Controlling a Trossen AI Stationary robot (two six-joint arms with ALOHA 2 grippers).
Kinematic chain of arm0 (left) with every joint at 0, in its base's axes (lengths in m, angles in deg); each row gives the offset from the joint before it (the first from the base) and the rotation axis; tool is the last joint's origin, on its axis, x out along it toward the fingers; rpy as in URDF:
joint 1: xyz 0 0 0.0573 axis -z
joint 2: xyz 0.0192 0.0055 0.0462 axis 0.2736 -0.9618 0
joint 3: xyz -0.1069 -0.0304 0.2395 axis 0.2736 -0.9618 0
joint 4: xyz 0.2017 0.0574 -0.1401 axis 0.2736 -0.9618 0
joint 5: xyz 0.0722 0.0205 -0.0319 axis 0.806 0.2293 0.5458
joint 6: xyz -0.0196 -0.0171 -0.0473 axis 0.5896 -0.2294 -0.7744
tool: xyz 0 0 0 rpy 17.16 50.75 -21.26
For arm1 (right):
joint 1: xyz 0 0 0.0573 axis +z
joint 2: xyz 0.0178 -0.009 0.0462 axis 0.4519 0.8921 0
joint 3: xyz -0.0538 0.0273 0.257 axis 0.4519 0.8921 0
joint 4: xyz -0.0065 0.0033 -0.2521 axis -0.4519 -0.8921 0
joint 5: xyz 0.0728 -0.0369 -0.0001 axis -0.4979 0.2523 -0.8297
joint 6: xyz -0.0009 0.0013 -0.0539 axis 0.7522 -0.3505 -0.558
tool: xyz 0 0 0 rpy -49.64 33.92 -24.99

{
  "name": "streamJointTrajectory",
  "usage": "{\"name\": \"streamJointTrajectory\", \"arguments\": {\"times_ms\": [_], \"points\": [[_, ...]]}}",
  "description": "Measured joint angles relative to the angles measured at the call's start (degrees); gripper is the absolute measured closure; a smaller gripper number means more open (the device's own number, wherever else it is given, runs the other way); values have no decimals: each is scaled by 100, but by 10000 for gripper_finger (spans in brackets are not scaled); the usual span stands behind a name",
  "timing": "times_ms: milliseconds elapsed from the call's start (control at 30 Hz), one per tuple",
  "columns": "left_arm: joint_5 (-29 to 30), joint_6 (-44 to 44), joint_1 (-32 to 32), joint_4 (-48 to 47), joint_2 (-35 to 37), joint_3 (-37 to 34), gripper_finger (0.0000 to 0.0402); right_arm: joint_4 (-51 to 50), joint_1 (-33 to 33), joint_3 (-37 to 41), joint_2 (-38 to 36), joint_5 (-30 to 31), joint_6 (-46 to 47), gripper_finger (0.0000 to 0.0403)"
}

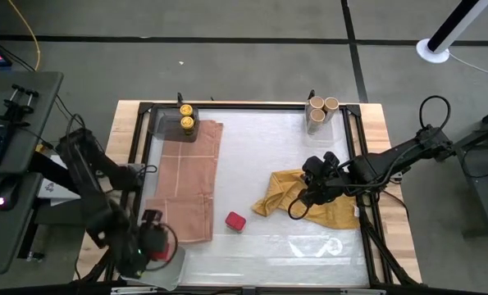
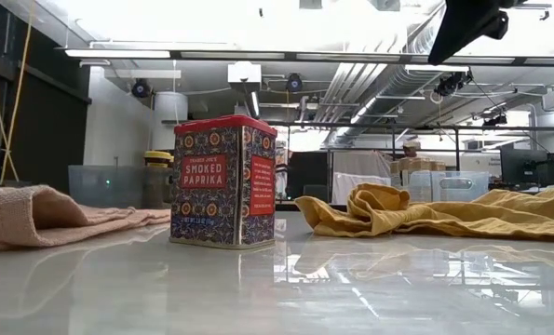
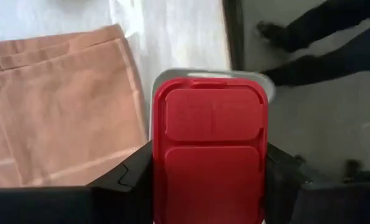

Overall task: Sort spices by type
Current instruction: Put the bottom red seasoning can into the gray bin

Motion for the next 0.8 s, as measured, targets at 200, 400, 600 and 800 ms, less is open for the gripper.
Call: {"name": "streamJointTrajectory", "arguments": {"times_ms": [200, 400, 600, 800], "points": [[173, 310, 438, 248, -563, -498, 224, 15, 0, 0, 0, 13, 368, 403], [193, 669, 440, 1200, -742, -1049, 224, 258, 0, 0, 0, 13, 1016, 403], [416, 628, 368, 1776, -740, -1475, 224, 664, 0, 0, 0, 9, 1313, 403], [422, 324, 201, 2148, -738, -1801, 224, 754, 0, 0, 0, 4, 1416, 403]]}}
